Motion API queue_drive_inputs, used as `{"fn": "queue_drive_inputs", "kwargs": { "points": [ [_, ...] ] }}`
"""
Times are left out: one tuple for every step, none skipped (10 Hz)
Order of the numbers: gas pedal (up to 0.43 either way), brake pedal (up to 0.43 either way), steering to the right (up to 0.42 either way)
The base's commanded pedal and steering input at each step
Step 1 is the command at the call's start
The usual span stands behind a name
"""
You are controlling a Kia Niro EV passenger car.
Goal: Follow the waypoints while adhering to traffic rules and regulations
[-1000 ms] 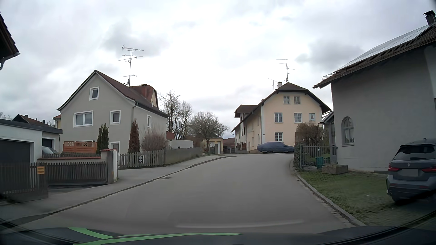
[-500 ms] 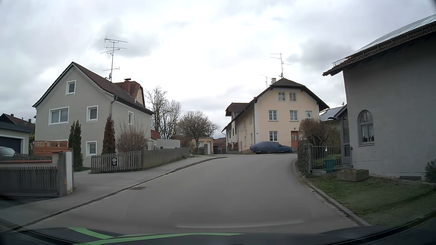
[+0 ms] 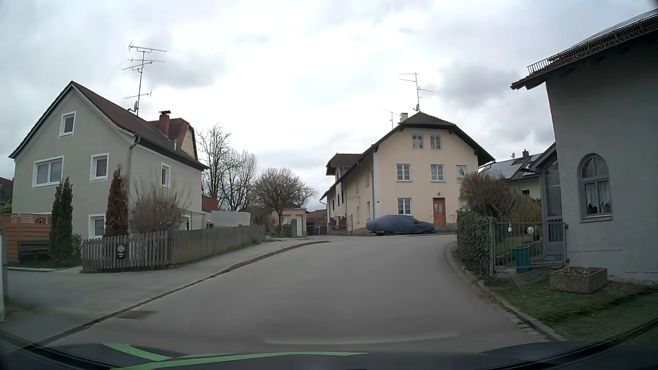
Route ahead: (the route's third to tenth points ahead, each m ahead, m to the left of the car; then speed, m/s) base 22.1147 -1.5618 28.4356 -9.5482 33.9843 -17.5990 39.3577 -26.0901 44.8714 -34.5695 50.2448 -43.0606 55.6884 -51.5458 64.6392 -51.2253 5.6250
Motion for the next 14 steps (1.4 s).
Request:
{"fn": "queue_drive_inputs", "kwargs": {
  "points": [
    [0.118,0.000,0.050],
    [0.118,0.000,0.050],
    [0.118,0.000,0.050],
    [0.118,0.000,0.050],
    [0.118,0.000,0.050],
    [0.130,0.000,0.050],
    [0.130,0.000,0.050],
    [0.130,0.000,0.050],
    [0.130,0.000,0.051],
    [0.130,0.000,0.053],
    [0.130,0.000,0.056],
    [0.130,0.000,0.060],
    [0.138,0.000,0.062],
    [0.138,0.000,0.065]
  ]
}}
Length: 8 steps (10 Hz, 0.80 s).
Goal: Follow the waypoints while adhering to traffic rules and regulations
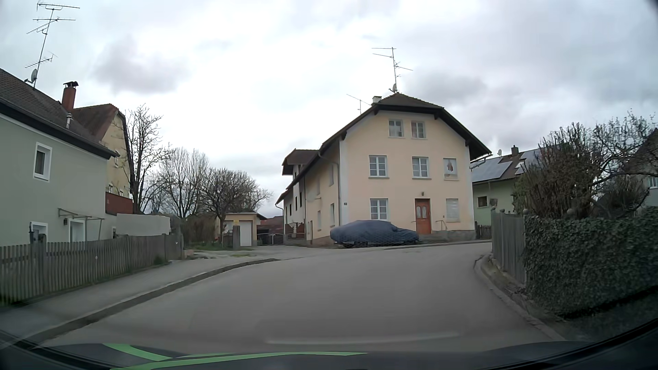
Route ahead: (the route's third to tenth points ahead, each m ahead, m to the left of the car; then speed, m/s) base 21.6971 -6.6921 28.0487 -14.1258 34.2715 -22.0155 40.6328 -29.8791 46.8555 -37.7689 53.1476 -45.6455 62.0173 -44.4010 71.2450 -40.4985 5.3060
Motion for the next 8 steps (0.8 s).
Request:
{"fn": "queue_drive_inputs", "kwargs": {
  "points": [
    [0.138,0.000,0.068],
    [0.138,0.000,0.072],
    [0.138,0.000,0.077],
    [0.138,0.000,0.081],
    [0.138,0.000,0.086],
    [0.138,0.000,0.091],
    [0.138,0.000,0.095],
    [0.138,0.000,0.100]
  ]
}}
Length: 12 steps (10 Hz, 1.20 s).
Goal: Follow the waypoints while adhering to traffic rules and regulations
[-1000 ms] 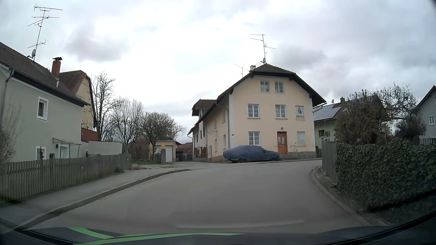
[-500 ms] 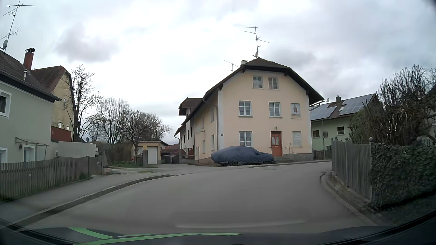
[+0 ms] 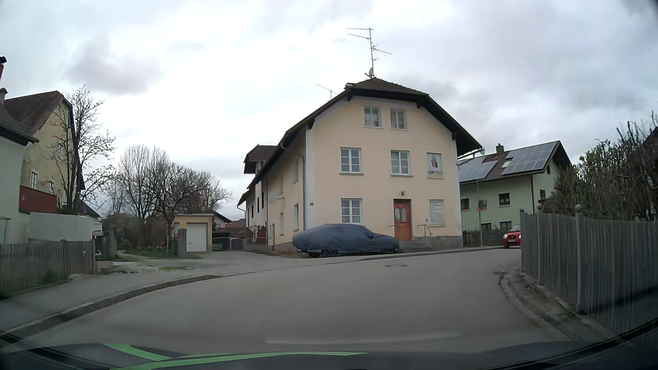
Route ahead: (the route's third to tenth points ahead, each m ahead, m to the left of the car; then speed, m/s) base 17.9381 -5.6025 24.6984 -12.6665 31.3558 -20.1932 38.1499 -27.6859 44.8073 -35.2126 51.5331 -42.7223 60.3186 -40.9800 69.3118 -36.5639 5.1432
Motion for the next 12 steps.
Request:
{"fn": "queue_drive_inputs", "kwargs": {
  "points": [
    [0.150,0.000,0.108],
    [0.150,0.000,0.116],
    [0.150,0.000,0.131],
    [0.150,0.000,0.147],
    [0.150,0.000,0.155],
    [0.150,0.000,0.161],
    [0.150,0.000,0.163],
    [0.150,0.000,0.166],
    [0.150,0.000,0.169],
    [0.150,0.000,0.171],
    [0.150,0.000,0.174],
    [0.150,0.000,0.178]
  ]
}}
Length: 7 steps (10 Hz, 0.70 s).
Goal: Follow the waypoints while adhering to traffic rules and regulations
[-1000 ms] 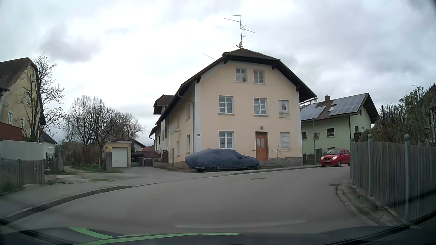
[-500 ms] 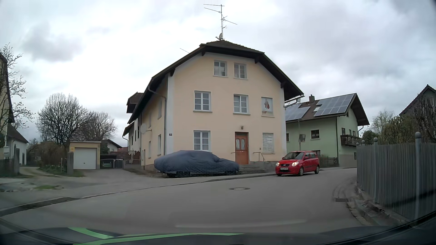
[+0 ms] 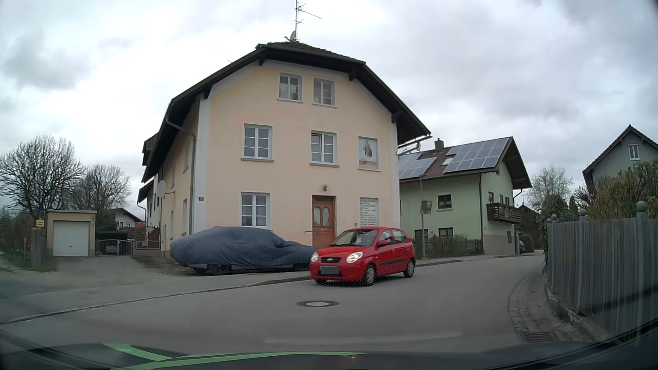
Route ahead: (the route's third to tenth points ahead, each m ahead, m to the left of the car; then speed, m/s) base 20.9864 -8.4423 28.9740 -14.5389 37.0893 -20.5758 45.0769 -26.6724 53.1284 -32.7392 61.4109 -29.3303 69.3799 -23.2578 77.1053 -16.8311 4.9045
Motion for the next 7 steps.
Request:
{"fn": "queue_drive_inputs", "kwargs": {
  "points": [
    [0.150,0.000,0.184],
    [0.150,0.000,0.187],
    [0.150,0.000,0.192],
    [0.150,0.000,0.196],
    [0.150,0.000,0.200],
    [0.150,0.000,0.200],
    [0.150,0.000,0.200]
  ]
}}
